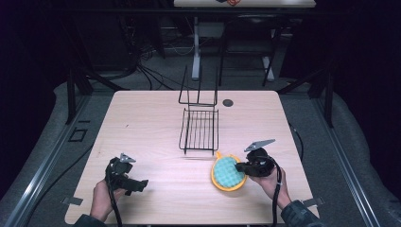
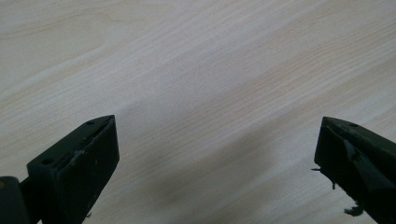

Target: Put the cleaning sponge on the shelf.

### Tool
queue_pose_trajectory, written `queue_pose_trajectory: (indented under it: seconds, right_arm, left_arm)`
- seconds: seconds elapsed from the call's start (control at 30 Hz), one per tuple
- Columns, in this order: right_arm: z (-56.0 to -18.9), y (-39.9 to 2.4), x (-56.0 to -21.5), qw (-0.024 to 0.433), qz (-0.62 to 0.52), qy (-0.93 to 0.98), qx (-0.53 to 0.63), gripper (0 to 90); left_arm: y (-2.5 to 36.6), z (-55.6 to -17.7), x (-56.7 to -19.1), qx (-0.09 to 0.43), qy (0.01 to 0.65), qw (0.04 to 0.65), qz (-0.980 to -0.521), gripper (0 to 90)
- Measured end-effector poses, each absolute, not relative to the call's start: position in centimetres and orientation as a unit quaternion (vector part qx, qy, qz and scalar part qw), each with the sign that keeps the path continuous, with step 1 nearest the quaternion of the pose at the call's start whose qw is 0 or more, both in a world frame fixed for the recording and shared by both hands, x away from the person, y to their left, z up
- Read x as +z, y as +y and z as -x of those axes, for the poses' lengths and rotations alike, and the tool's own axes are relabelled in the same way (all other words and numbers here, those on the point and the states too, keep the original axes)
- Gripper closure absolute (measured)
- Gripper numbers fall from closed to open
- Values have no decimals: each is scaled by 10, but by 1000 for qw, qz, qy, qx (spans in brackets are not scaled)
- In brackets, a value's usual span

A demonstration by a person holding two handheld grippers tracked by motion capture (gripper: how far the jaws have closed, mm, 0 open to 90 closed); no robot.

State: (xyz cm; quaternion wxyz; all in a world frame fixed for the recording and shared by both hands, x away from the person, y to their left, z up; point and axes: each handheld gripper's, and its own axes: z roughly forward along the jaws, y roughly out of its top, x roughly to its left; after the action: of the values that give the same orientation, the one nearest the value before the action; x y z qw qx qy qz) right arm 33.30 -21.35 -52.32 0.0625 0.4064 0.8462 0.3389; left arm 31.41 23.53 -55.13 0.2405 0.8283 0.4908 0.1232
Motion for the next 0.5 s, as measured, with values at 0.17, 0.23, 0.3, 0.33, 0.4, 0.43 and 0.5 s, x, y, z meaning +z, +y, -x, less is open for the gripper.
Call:
queue_pose_trajectory:
  seconds: [0.17,0.23,0.3,0.33,0.4,0.43,0.5]
  right_arm:
    - [-331,-215,-520,64,-405,846,340,866]
    - [-330,-215,-520,64,-403,848,338,866]
    - [-329,-216,-519,64,-404,847,339,866]
    - [-328,-216,-519,64,-403,847,339,866]
    - [-327,-218,-517,65,-406,844,344,866]
    - [-327,-218,-517,65,-406,844,344,866]
    - [-327,-219,-515,66,-406,843,347,866]
  left_arm:
    - [236,-314,-551,121,491,239,-829,0]
    - [236,-314,-552,124,490,239,-829,0]
    - [236,-314,-551,121,490,239,-830,0]
    - [236,-314,-552,124,491,239,-829,0]
    - [236,-314,-551,121,491,240,-829,0]
    - [236,-314,-551,121,491,240,-829,0]
    - [236,-314,-551,122,490,239,-829,0]
